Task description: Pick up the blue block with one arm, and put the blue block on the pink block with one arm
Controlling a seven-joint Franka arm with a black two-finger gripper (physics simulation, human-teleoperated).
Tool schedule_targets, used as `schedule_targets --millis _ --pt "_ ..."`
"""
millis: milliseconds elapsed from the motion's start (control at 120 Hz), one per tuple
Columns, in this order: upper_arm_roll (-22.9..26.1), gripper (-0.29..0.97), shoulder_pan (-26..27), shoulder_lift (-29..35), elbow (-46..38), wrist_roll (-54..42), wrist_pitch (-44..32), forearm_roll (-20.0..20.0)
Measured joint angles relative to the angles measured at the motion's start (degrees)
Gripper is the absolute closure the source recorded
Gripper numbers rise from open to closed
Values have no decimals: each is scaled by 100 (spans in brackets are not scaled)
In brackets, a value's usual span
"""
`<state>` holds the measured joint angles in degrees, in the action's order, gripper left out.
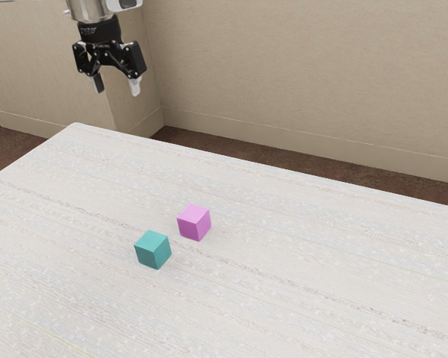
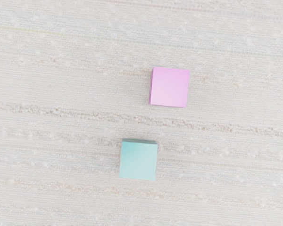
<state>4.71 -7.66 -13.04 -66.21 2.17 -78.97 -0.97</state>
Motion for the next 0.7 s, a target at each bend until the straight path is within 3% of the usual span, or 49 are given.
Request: schedule_targets --millis 208,317,467,608,667,700 --pt "5 0 -7 4 2 29 23 2" --pt "59 0 65 542 513 29 197 47" --pt "689 0 235 536 545 -249 397 71" --pt "738 0 150 358 272 -470 445 93" --pt "746 0 117 386 -140 -548 335 107" --pt "748 0 58 690 -773 -588 185 115"
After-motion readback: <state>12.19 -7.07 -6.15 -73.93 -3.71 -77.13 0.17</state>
